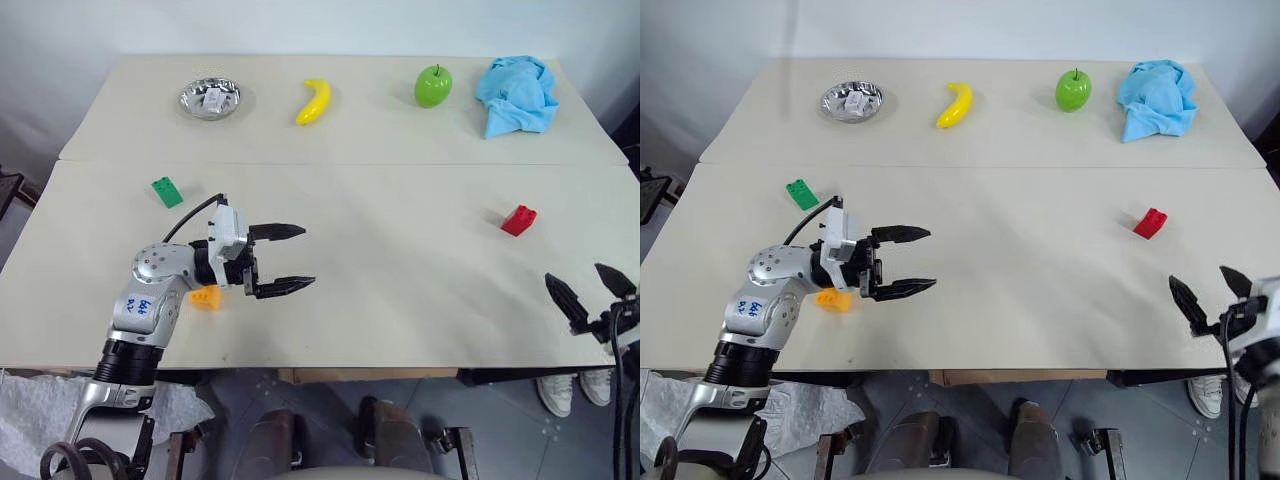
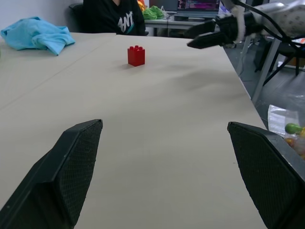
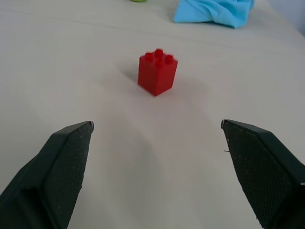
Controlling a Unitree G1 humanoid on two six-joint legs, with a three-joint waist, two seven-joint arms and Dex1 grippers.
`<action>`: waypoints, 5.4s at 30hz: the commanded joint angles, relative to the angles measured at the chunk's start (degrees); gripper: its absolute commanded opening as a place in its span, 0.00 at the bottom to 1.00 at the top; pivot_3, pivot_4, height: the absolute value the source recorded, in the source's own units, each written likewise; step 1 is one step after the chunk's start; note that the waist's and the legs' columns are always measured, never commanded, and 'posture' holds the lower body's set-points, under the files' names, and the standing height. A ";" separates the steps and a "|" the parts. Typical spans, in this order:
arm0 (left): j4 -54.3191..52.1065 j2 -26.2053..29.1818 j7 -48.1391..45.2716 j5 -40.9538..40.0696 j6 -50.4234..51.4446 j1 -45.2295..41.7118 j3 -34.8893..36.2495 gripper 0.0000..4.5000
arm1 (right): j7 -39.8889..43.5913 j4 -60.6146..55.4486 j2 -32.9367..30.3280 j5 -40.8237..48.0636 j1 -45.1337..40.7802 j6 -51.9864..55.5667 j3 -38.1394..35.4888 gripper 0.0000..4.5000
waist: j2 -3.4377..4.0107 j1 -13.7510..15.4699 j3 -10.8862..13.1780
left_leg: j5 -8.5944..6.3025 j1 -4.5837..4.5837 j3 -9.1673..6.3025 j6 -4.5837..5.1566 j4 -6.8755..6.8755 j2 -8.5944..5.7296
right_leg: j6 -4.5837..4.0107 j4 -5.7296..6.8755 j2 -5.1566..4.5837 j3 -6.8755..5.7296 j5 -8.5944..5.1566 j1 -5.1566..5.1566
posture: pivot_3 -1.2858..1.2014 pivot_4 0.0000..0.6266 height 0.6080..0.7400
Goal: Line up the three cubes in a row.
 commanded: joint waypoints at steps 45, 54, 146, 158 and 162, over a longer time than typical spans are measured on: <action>-1.52 -0.63 -0.44 2.55 -3.30 -2.50 0.07 1.00 | -41.83 3.65 20.13 -14.04 -27.94 10.66 8.38 0.49 | 0.07 -0.20 0.00 | 0.06 -0.19 -0.22 0.00 -0.05 -0.07 | 0.00 -0.01 -0.03 -0.18 0.00 -0.04 | 0.52 0.24 1.00; -0.71 0.16 -0.96 2.79 -4.19 -1.86 1.27 1.00 | -18.62 1.14 12.35 -8.01 -26.44 13.92 13.52 0.32 | 0.08 -0.14 0.01 | 0.06 -0.19 -0.22 0.01 -0.05 -0.08 | 0.00 -0.03 -0.03 -0.17 0.00 -0.04 | 0.52 0.24 1.00; -6.90 16.00 1.18 -12.73 10.22 31.63 32.42 1.00 | 39.37 -15.91 3.41 7.12 -15.94 1.11 30.05 0.99 | -0.08 -0.77 0.10 | -0.17 -0.12 -0.15 -0.06 -0.06 0.01 | -0.08 0.02 -0.07 -0.19 -0.04 -0.18 | 0.52 0.24 1.00; -1.64 1.30 25.65 -9.11 -0.49 34.69 46.18 1.00 | 37.75 -11.54 7.67 6.60 -21.66 0.03 30.47 0.99 | -0.13 0.70 0.08 | -0.17 0.01 -0.23 -0.09 0.05 0.04 | -0.08 0.04 -0.10 -0.18 -0.03 -0.02 | 0.52 0.24 1.00; -1.32 -2.33 31.15 -7.86 -3.87 35.06 47.41 1.00 | 37.39 -11.21 8.26 6.23 -22.35 -0.73 30.61 0.99 | -0.14 0.62 0.07 | -0.21 -0.03 -0.23 -0.05 0.02 -0.01 | -0.08 0.03 -0.10 -0.19 -0.04 -0.05 | 0.52 0.24 1.00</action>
